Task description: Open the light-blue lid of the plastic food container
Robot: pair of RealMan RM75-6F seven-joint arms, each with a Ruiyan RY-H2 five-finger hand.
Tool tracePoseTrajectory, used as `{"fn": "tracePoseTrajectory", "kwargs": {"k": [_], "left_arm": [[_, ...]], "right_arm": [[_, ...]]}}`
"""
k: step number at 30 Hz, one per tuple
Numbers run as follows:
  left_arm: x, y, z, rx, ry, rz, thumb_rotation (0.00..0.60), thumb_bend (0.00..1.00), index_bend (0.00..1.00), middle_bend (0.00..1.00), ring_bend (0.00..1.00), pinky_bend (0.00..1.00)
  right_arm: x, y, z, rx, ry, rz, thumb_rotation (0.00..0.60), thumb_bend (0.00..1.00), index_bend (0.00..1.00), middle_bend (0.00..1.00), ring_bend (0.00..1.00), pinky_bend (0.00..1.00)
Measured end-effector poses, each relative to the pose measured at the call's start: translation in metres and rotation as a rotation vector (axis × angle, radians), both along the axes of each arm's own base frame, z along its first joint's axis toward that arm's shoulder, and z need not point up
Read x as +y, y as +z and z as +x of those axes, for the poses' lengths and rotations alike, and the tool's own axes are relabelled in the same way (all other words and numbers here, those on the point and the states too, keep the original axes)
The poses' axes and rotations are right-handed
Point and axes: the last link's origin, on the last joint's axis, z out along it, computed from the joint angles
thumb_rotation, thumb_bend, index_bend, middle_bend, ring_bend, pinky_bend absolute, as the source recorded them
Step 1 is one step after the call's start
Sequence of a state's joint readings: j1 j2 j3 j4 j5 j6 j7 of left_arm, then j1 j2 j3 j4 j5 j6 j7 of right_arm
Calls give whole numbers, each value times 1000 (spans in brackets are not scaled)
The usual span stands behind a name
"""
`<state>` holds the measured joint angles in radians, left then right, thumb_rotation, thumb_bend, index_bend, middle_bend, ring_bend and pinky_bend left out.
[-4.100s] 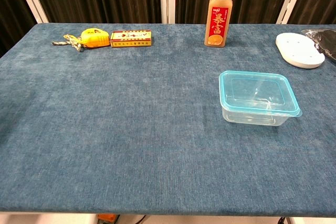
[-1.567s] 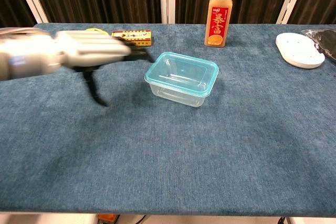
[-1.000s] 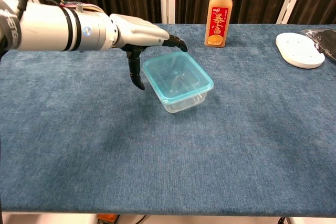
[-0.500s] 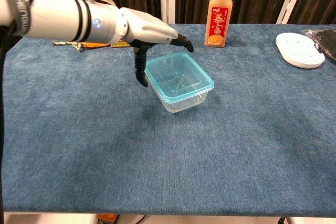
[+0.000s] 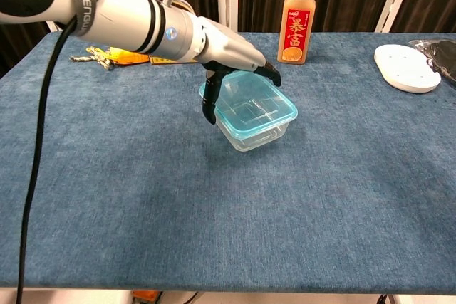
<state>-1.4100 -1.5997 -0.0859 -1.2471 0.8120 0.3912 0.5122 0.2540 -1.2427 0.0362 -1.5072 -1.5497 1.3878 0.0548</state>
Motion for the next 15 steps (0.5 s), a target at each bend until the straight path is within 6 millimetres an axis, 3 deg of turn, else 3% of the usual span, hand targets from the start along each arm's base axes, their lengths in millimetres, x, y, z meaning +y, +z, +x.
{"fn": "tracePoseTrajectory", "kwargs": {"k": [4,6,9,12,15], "left_arm": [[4,-2,-1,0,36,2,600,0,70,40,7,57],[6,-2,-3,-14,61,13,600,0,183,145,83,153],[9,1,-5,-46,98,45,600,0,275,239,177,269],[9,4,-8,-86,143,78,600,0,307,256,205,372],[5,6,-10,-132,198,100,600,0,305,258,207,398]], "right_arm": [[0,-3,0,-6,4,7,600,11,0,35,0,0],[0,-5,2,-9,12,13,600,12,0,38,0,0],[-3,-11,8,-21,38,33,600,12,0,41,0,0],[-6,-23,19,-48,82,63,600,12,0,41,0,0],[-11,-39,36,-85,135,96,600,12,0,41,0,0]]}}
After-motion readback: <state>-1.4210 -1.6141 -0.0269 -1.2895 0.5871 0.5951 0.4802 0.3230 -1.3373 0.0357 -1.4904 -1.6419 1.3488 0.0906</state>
